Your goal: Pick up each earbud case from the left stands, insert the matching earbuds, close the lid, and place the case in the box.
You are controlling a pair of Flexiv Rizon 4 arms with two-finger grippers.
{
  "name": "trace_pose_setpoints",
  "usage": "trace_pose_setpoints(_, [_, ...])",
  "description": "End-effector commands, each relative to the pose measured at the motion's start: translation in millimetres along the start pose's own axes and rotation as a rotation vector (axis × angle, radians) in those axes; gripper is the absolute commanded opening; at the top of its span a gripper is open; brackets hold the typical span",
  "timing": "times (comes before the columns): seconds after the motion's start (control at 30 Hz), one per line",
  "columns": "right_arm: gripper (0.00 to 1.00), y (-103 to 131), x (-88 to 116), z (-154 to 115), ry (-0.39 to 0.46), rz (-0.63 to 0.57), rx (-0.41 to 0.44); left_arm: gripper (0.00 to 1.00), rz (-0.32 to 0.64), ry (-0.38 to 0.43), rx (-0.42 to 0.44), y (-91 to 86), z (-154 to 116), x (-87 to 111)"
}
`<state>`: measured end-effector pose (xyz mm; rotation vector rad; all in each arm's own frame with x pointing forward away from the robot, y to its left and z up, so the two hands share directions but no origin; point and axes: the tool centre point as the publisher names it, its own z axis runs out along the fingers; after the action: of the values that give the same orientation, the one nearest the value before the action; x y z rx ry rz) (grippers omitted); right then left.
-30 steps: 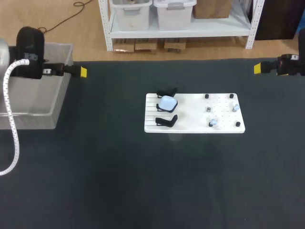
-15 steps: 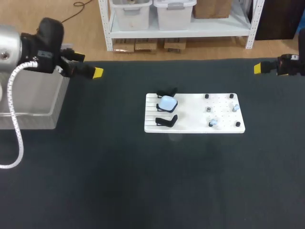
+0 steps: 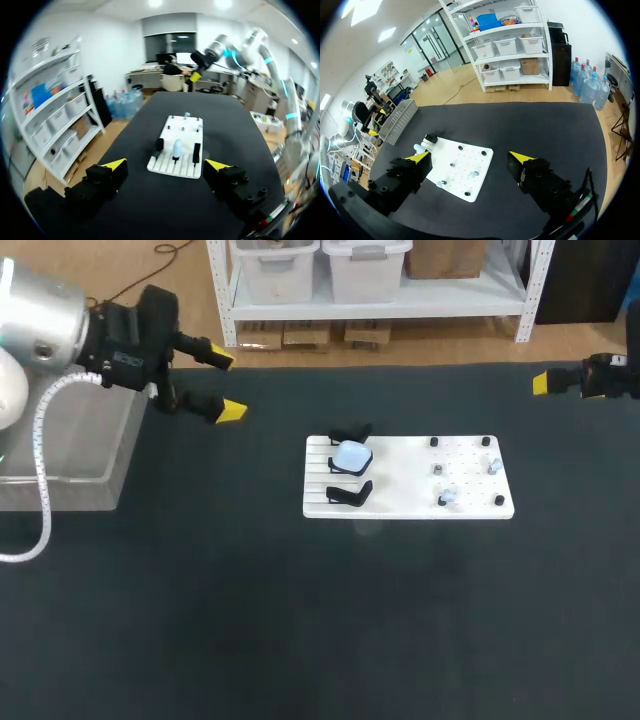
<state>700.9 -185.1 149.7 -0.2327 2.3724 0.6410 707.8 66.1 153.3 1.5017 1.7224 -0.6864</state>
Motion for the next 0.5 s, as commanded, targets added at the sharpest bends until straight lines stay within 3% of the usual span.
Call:
trace_pose_setpoints(0.03, [1.00, 0, 0, 0, 0.000, -0.001, -0.001, 1.00, 0.037, -0.003, 0.204, 7.4, 24, 5.5])
trace_pose_setpoints(0.2, [1.00, 0, 0, 0, 0.000, -0.001, -0.001, 1.00, 0.045, -0.001, 0.274, 5.9, 47, 11.2])
trace_pose_setpoints(0.5, [1.00, 0, 0, 0, 0.000, -0.001, -0.001, 1.00, 0.069, -0.034, 0.283, 4.4, 72, 13.7])
